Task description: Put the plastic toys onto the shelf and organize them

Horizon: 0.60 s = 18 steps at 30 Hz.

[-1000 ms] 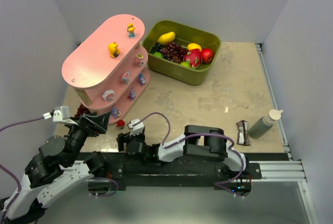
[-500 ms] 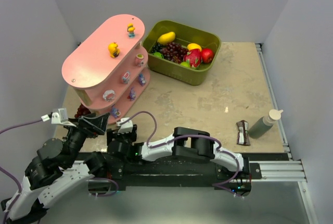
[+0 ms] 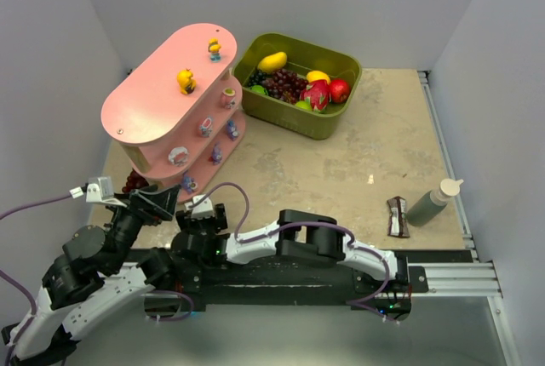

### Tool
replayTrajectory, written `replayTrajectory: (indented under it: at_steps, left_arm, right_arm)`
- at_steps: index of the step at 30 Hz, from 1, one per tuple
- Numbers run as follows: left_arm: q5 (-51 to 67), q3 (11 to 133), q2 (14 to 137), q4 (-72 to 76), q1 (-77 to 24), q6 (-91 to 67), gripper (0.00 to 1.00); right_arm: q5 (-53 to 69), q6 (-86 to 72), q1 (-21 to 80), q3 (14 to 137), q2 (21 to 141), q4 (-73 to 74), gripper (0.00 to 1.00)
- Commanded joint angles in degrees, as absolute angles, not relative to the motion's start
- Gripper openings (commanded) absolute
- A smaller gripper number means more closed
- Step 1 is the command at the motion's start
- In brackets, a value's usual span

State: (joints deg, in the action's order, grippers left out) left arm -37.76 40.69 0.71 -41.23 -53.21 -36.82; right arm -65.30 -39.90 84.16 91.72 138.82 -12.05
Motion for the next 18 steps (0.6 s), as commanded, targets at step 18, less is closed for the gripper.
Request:
replayTrajectory:
  at_steps: [18]
  left_arm:
    - [-38.76, 40.52, -1.41, -39.64, -53.09, -35.6, 0.86]
  right_arm:
    - [-60.21, -37.53, 83.15, 95.98, 149.68, -6.41, 0.79]
